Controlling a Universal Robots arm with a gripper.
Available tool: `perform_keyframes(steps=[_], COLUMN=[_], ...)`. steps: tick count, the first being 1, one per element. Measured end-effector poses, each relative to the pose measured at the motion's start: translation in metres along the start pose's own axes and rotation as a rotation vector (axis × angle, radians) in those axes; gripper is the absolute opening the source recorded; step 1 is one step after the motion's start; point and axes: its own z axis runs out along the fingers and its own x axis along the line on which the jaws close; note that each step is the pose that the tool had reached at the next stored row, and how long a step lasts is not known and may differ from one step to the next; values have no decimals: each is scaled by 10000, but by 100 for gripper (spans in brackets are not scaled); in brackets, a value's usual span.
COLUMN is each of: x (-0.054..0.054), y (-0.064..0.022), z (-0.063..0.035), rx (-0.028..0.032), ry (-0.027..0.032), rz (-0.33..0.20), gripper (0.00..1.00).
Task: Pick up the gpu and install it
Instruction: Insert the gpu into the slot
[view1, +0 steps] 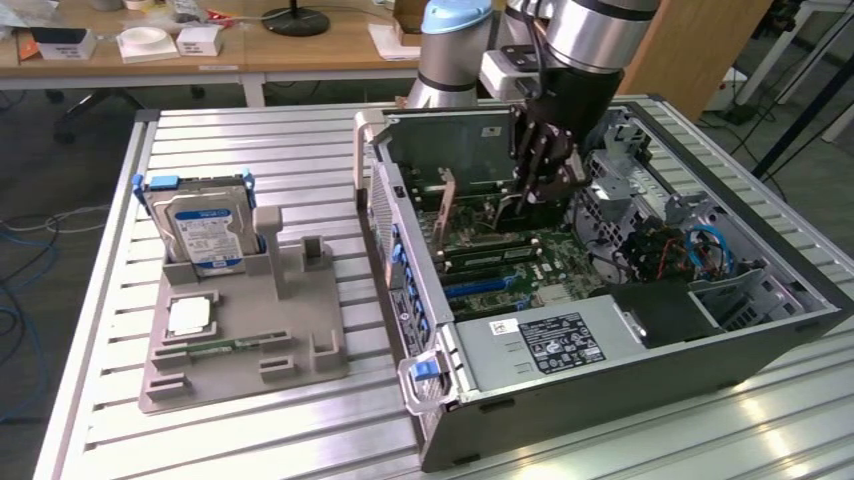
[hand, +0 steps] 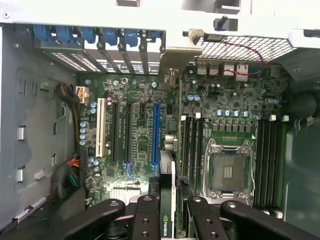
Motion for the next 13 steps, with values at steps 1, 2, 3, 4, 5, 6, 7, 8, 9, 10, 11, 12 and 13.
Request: perform_keyframes(steps=[1,2,3,4,5,6,7,8,9,10,11,12,13], x=[9,19,26,32,37,42,46,51,56,61,63,64,64], y=[1,3,6,11,16,23,30,36,41,46,51,56,57], z=[6,13,21,31,40,50,60,72,82,92,103,112,120], rx=[0,0,1,0,0,0,1,1,0,0,0,-1,0], ry=[1,1,-1,0,3,7,11,17,24,31,39,44,44], rz=[0,2,4,6,7,10,13,15,16,17,18,18,18], gripper=[26,26,26,26,26,26,26,26,26,26,26,26,26])
